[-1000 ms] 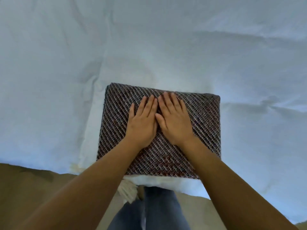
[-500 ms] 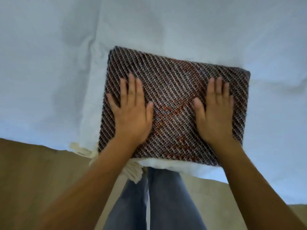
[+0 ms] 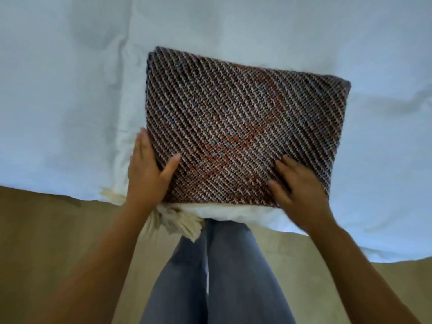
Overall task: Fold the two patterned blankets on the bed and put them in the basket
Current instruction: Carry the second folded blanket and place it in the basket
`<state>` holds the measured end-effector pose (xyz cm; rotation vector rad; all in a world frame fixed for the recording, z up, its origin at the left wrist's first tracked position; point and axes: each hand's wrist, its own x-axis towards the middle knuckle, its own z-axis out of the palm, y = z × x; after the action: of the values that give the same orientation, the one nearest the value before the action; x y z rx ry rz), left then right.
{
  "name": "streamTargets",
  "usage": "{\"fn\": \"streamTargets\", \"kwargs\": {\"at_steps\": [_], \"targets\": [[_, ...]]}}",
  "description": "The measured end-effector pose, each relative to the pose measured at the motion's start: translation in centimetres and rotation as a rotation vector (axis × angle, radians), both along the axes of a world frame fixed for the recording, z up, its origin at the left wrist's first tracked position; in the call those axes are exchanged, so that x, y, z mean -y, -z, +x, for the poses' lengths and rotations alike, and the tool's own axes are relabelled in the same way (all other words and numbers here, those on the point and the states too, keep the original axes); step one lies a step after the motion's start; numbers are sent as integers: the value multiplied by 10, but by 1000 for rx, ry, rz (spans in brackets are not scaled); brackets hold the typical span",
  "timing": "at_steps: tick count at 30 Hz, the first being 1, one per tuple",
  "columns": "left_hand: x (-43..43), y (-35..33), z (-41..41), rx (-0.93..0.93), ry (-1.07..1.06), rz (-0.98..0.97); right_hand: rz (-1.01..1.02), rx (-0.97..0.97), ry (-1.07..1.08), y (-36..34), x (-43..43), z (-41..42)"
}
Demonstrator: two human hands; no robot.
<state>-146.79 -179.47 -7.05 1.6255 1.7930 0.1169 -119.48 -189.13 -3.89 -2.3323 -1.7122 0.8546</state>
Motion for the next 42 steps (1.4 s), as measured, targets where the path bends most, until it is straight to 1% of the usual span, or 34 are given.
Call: {"fn": "streamTargets", "kwargs": {"at_steps": [2, 3, 4, 5, 6, 7, 9, 11, 14, 16, 19, 21, 24, 28, 33, 35, 37, 42], "targets": [[-33, -5, 0, 169, -170, -93, 170, -6, 256, -10, -21, 23], [-48, -9, 5, 256, -233, -169, 196, -14, 390, -11, -31, 34], [-62, -11, 11, 351, -294, -261, 154, -61, 513, -8, -41, 41], [-74, -13, 19, 437, -344, -355, 71, -139, 610, -3, -50, 46], [-83, -13, 24, 480, -369, -436, -9, -207, 665, 2, -56, 48], [-89, -14, 29, 482, -363, -497, -51, -249, 687, 6, -59, 48], [-94, -17, 32, 468, -326, -556, -60, -313, 714, 10, -61, 47], [-90, -21, 32, 473, -336, -519, -52, -370, 763, 7, -60, 44], [-77, -33, 34, 421, -388, -335, 0, -324, 788, -10, -57, 36], [-70, -50, 36, 430, -343, -259, 71, -290, 789, -30, -50, 27], [-54, -84, 40, 480, -209, -189, 171, -239, 818, -68, -20, 10], [-38, -107, 48, 489, -112, -152, 254, -218, 894, -94, 15, -1], [-2, -142, 64, 521, 50, -142, 356, -184, 1047, -127, 88, -17], [71, -188, 104, 565, 338, -196, 425, -135, 1313, -168, 215, -33], [201, -230, 176, 569, 732, -287, 545, -101, 1662, -207, 380, -49], [259, -242, 209, 575, 879, -322, 596, -57, 1812, -219, 442, -60], [323, -251, 238, 578, 1028, -360, 652, -15, 1956, -227, 503, -74], [507, -273, 290, 552, 1333, -474, 670, 97, 2292, -253, 654, -118]]}}
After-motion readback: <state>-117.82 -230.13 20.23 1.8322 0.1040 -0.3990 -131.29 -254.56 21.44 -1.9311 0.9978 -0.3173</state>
